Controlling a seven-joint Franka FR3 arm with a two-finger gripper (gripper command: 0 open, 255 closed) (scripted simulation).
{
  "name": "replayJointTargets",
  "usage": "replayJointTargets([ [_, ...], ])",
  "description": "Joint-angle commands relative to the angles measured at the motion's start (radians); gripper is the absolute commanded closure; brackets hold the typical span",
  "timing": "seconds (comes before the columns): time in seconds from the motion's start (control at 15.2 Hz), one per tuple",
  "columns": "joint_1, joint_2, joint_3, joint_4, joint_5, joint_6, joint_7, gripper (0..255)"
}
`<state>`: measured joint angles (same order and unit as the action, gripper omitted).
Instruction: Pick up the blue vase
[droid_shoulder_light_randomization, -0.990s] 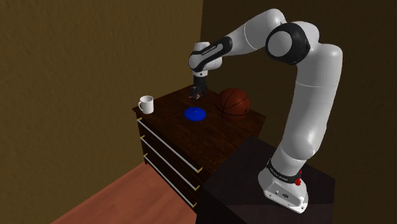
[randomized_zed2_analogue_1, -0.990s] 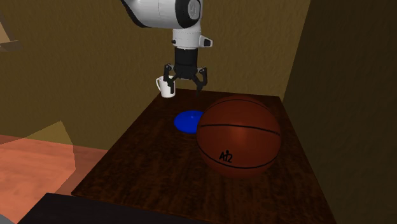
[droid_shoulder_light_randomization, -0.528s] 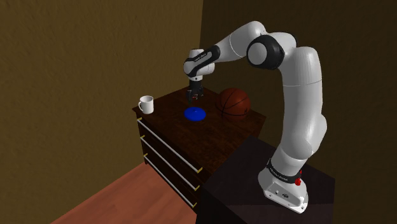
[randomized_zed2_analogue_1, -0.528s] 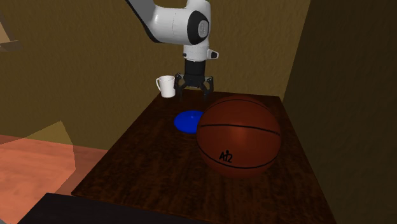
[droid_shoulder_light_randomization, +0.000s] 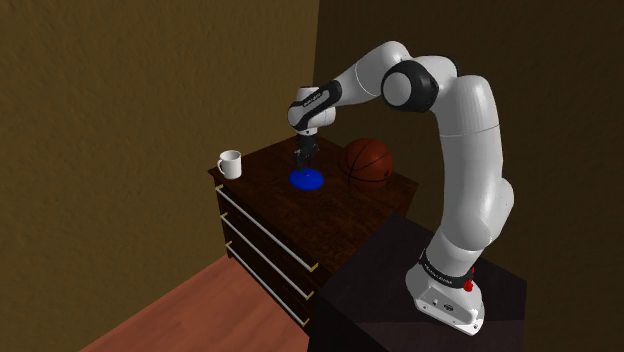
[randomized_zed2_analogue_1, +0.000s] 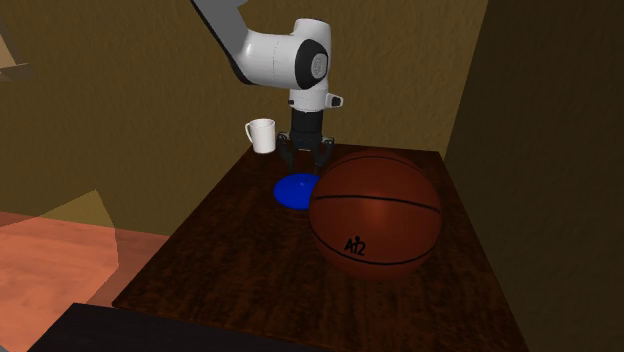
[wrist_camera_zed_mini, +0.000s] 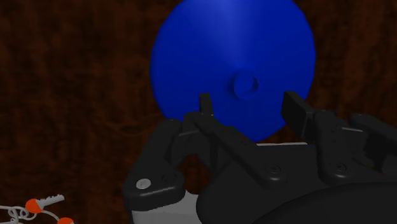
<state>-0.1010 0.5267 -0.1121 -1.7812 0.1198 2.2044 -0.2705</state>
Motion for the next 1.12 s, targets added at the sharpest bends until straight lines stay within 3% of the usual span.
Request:
replayJointTargets([
  [0.0, 0.000, 0.001, 0.000, 0.000, 0.000, 0.002, 0.000, 255],
  [0.53, 0.000, 0.003, 0.000, 0.001, 0.000, 0.002, 0.000, 255],
  [1.06, 0.003, -0.060, -0.006, 0.020, -0.011, -0.079, 0.009, 255],
])
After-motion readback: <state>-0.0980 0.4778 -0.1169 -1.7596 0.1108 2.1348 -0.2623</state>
